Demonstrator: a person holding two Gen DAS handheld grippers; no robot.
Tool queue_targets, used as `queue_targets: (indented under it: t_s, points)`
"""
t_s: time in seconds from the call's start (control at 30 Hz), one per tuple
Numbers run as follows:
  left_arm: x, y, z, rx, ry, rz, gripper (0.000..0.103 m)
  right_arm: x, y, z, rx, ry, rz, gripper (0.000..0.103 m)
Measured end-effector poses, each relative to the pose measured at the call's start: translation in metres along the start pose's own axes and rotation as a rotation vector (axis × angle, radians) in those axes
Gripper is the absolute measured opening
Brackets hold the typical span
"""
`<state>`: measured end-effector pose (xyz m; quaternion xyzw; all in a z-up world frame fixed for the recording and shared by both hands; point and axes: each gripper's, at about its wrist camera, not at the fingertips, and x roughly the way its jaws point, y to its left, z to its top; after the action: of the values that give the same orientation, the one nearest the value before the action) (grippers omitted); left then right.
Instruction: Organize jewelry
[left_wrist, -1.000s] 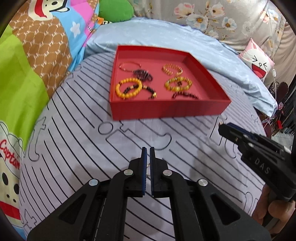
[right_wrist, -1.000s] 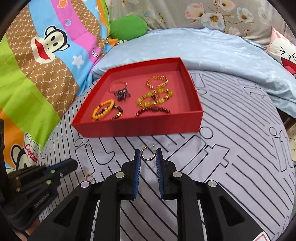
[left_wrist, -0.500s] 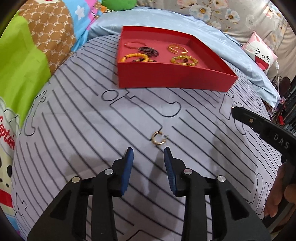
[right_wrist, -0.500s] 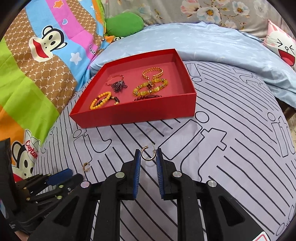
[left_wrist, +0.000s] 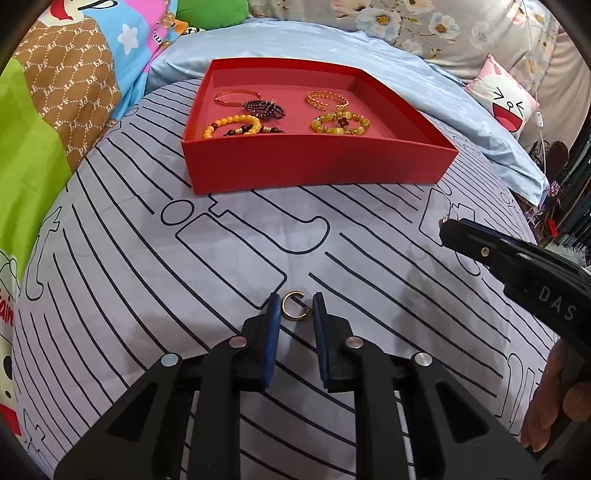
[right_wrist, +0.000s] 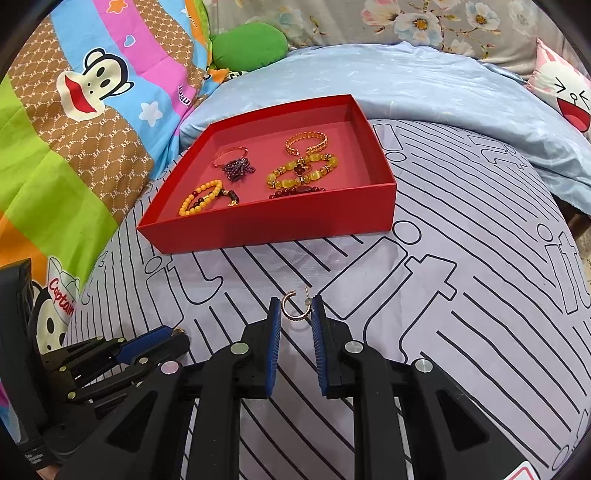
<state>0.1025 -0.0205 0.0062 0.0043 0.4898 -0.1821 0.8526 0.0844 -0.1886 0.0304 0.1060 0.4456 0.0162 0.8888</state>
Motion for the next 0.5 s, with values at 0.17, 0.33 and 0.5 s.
queue_targets:
  t_s: [0.17,0.33,0.5]
  points:
    - [-0.006,0.001,0.003,-0.014,-0.006,-0.013,0.017,-0.004,0.001,0.002,-0.005,-0.011,0.004,0.016]
    - [-0.025,-0.002,0.024,-0.003,-0.059,-0.019,0.017,-0.016,0.005,0.018,-0.035,-0.049,0.008,0.016]
    - [-0.036,-0.004,0.071,0.014,-0.127,-0.002,0.017,-0.023,0.01,0.054,-0.066,-0.104,0.008,0.016]
